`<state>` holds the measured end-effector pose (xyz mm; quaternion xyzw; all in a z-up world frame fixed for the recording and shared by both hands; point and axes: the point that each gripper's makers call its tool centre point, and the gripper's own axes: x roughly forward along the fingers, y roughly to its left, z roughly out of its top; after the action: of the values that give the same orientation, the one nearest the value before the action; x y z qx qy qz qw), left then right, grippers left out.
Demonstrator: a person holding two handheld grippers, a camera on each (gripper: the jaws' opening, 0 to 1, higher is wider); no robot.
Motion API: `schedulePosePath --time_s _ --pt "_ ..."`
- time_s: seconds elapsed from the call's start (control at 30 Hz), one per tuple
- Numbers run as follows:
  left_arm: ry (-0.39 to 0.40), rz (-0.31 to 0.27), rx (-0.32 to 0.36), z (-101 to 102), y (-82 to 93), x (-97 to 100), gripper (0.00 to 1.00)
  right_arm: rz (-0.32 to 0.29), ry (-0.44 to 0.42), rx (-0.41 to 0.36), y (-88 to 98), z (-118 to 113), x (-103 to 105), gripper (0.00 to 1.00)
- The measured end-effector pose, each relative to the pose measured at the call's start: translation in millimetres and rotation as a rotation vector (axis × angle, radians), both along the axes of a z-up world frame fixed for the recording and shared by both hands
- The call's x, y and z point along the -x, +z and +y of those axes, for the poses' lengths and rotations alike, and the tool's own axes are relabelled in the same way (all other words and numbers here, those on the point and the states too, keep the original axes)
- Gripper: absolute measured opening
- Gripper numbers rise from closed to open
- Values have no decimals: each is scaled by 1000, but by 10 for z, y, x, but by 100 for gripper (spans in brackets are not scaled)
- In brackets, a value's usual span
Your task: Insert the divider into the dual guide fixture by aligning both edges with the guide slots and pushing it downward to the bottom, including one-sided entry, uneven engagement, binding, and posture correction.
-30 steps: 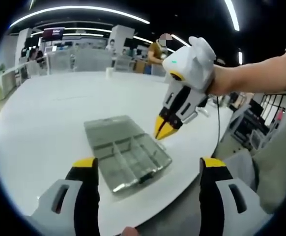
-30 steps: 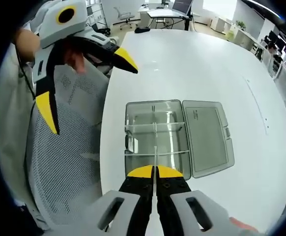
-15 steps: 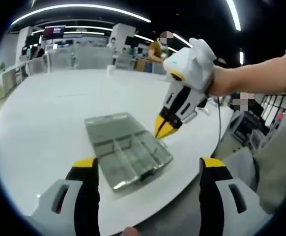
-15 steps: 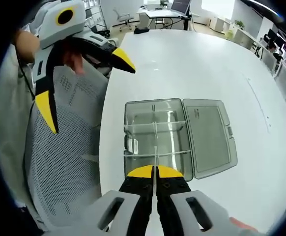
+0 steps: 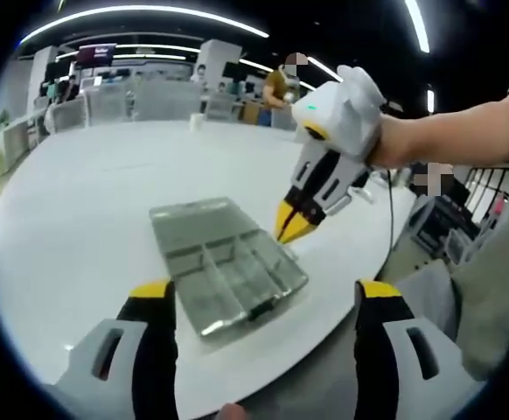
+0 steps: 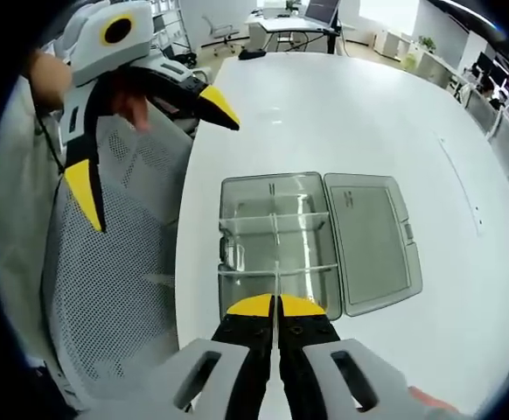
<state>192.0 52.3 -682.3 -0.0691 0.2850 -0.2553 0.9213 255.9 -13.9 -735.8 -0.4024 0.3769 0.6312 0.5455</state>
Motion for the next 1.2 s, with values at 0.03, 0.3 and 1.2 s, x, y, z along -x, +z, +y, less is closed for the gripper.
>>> schedulePosePath --time_s 0.03,0.3,1.2 --pt "1 -1 0 1 -2 -2 81 0 0 0 0 0 -1 0" --pt "2 1 -4 3 2 0 81 4 11 2 -31 -5 3 0" --pt "-1 4 -7 11 1 -17 81 -28 55 50 -23 -23 -25 0"
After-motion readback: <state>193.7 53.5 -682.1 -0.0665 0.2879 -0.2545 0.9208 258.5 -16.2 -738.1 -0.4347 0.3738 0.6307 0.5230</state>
